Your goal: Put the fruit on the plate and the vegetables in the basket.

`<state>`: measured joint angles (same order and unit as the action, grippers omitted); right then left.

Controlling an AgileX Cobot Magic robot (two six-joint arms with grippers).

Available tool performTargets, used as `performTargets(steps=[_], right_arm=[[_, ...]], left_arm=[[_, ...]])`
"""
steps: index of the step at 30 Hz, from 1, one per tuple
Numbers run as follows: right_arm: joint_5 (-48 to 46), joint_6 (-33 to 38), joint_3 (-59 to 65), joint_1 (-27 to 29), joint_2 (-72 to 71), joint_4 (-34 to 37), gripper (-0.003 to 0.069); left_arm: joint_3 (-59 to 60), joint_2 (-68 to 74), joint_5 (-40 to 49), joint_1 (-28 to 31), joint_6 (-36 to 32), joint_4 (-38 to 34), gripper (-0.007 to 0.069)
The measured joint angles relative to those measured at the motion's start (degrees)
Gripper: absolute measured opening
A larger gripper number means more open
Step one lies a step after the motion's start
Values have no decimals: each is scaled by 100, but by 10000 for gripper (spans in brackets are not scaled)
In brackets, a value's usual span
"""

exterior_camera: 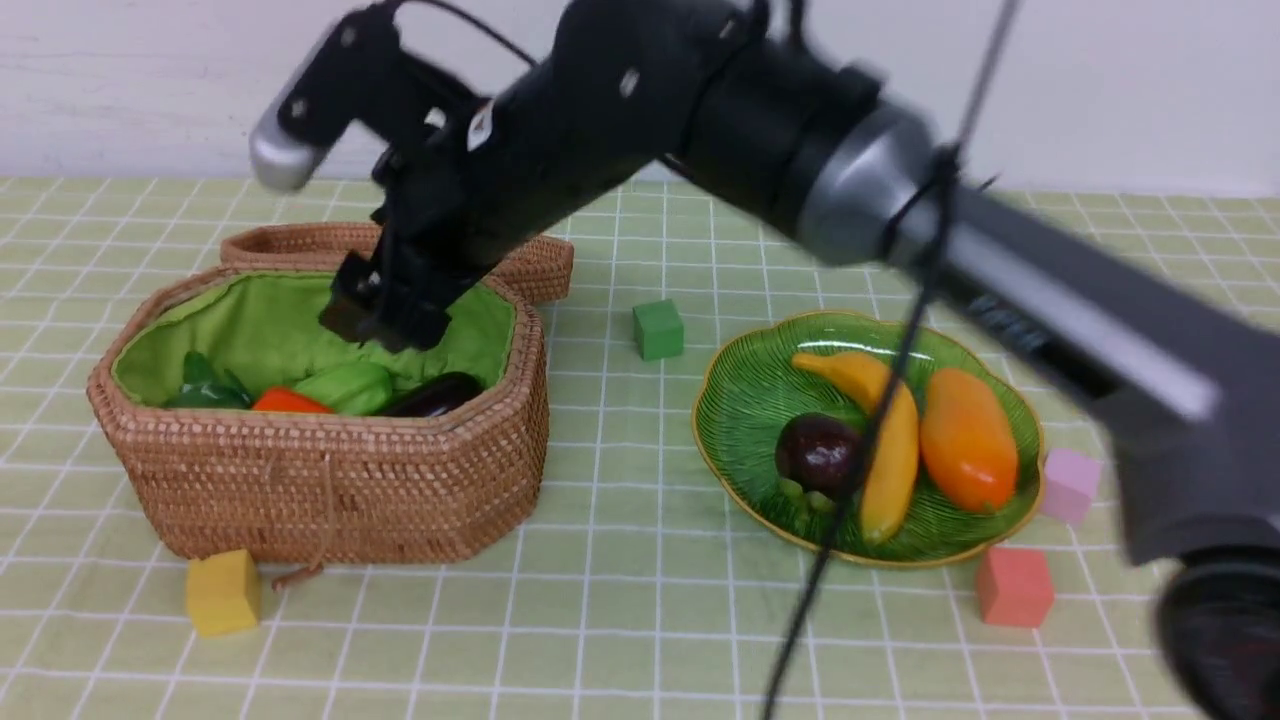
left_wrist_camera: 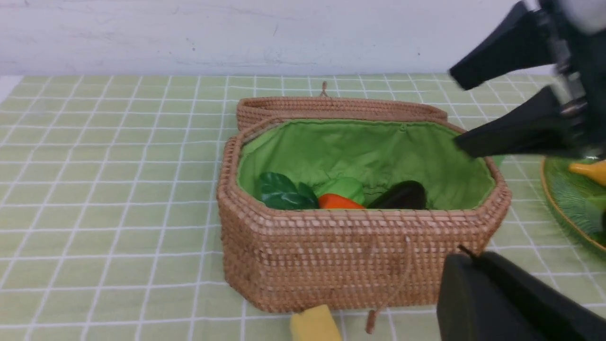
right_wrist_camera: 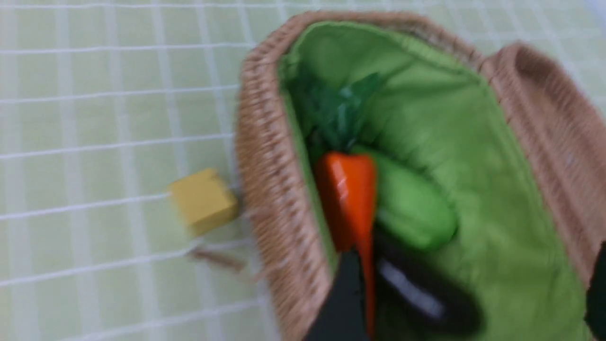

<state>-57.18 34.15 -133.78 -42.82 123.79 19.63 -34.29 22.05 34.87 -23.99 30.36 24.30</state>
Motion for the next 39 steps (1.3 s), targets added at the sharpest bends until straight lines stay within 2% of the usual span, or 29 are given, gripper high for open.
performTargets(steps=[3, 5, 8, 10, 12, 15, 20, 23, 25, 26, 27, 29, 33, 39], right_arm=[[-842, -826, -24, 0, -523, -473, 473], [-1327, -1230, -31, 0, -919, -1038, 346], [-1491, -1588, -22, 6, -1239, -1474, 157], [-1510, -1851, 39, 6, -1443, -1596, 55], [-1524, -2146, 175, 6, -1712, -1709, -6], [-1531, -2774, 660, 6, -2307, -1929, -17], [-1511, -3415, 2207, 6, -3604, -2039, -6], [-1517, -4153, 3986, 6, -4884, -2044, -1], [-1523, -4378, 4570, 6, -5312, -2058, 0], [-1535, -4772, 5389, 6, -5901, -2090, 1], [-1535, -4814, 5472, 6, -5964, -2090, 1], [-1546, -5288, 6447, 6, -6723, -2120, 0], [-1413, -5697, 7464, 6, -7651, -2185, 2], [-1315, -5937, 8129, 6, -8646, -2248, 3]], left_arm=[[0, 0, -57, 0, -295, -400, -13], [0, -27, -229, 0, -644, -783, -13], [0, -98, -541, 0, -1137, -1260, -13], [0, -196, -683, 0, -1505, -1535, -13], [0, -330, -737, 0, -1818, -1705, -13], [0, -700, -741, 0, -2084, -1887, -13], [73, -1433, -581, 0, -2128, -2131, -13], [476, -2160, -680, 0, -2140, -2212, -13], [614, -2262, -752, 0, -2145, -2242, -13], [873, -2296, -866, 0, -2145, -2309, -13], [900, -2302, -875, 0, -2145, -2319, -13], [1251, -2301, -1023, 0, -2147, -2430, -13], [1603, -2301, -1246, 0, -2147, -2430, -13], [2006, -2301, -1299, 0, -2147, -2430, -13]])
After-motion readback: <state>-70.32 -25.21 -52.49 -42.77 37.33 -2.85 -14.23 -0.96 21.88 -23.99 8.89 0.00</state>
